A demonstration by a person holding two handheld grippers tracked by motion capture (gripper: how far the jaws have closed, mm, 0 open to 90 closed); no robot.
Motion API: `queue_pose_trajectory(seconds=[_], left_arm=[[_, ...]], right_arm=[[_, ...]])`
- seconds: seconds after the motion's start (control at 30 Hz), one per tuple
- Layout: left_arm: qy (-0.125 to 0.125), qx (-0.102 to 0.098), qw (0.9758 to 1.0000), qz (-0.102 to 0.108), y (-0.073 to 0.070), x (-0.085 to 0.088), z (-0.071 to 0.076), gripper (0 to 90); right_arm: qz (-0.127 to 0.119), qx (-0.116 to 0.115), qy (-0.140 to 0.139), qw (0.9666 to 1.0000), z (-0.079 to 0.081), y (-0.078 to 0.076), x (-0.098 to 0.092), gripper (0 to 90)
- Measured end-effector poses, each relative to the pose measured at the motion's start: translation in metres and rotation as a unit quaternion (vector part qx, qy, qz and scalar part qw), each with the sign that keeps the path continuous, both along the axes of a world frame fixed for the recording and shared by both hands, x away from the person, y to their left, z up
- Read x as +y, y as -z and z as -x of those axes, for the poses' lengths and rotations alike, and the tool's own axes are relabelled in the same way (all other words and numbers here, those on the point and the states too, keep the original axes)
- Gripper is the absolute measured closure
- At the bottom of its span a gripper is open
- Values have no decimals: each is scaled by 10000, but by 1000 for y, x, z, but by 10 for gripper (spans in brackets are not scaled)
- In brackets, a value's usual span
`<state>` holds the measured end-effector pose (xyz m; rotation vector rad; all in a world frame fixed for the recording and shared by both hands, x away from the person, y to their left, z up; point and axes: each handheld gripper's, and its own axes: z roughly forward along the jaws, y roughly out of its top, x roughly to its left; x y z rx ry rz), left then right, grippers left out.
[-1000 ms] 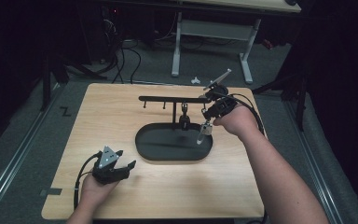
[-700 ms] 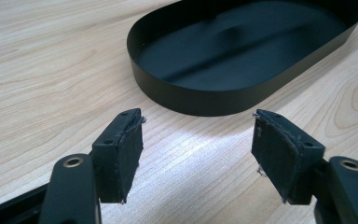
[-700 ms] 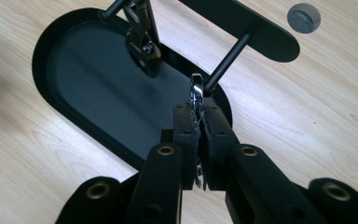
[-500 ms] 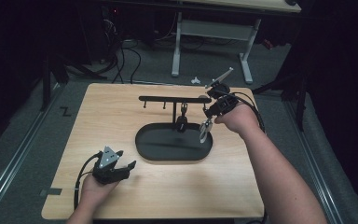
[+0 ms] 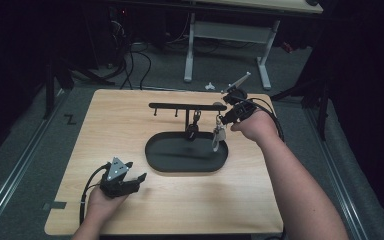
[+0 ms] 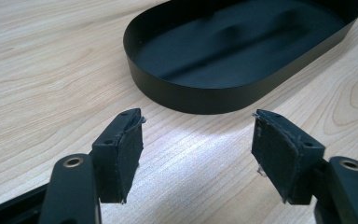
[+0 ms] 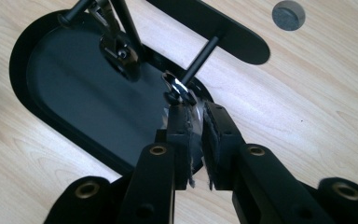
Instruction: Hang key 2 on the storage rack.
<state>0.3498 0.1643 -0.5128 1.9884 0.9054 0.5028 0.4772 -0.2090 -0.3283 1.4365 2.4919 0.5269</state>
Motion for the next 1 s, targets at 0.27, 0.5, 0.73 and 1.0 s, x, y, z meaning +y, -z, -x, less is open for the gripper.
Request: queue_pose_trajectory(seconds=[0.27,0.5,0.73,1.0], left_arm=[[7,-1,10000,6,-1,0,0,340],[22,1,10000,-3,0,-1,0,339],[49,48,10000,-49,0,-3,-1,338],[97,96,9999,-82,2,-5,-1,336]], right_arm=[[-17,13,69,10000,3,4,-2,795],[-21,56,129,9999,7,12,-5,760],[-23,163,276,9995,13,28,-10,667],[-34,219,469,9987,21,54,-19,543]])
